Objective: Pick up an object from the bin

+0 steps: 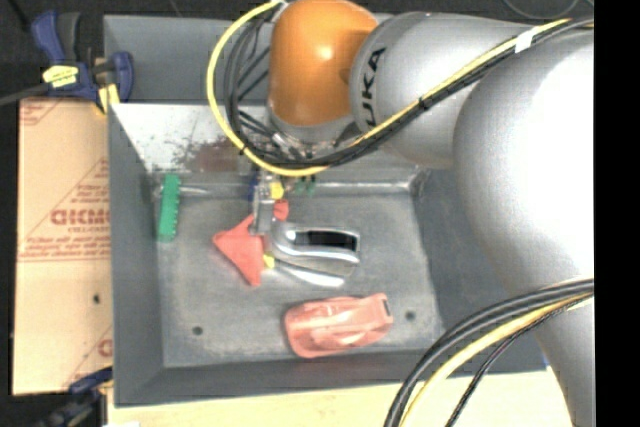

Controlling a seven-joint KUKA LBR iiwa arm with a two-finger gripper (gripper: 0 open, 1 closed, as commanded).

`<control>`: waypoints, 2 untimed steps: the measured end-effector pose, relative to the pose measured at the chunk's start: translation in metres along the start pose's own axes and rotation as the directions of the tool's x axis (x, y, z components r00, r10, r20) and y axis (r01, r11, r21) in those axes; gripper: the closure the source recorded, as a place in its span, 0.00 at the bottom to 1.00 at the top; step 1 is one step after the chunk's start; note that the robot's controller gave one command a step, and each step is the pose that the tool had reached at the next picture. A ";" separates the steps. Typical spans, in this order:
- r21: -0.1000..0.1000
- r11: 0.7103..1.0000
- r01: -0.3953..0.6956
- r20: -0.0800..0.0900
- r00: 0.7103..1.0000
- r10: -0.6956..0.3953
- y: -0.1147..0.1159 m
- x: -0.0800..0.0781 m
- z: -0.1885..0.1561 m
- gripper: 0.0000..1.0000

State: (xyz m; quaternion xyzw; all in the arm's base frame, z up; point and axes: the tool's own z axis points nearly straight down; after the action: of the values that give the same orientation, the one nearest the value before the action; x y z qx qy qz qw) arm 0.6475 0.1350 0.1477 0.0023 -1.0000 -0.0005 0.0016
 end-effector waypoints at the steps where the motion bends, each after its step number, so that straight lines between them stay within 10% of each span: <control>1: 0.000 1.000 -0.001 0.001 1.000 0.001 0.000 0.001 -0.002 0.00; 2: 0.000 0.993 0.117 0.015 0.993 -0.117 -0.005 0.003 0.029 0.00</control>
Offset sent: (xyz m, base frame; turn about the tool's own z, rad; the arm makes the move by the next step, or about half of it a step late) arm -0.0133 -0.0126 -0.0777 -0.2491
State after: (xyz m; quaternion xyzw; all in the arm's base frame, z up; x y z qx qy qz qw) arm 0.6447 0.1299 0.1192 0.0610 -0.9981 -0.0010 -0.0057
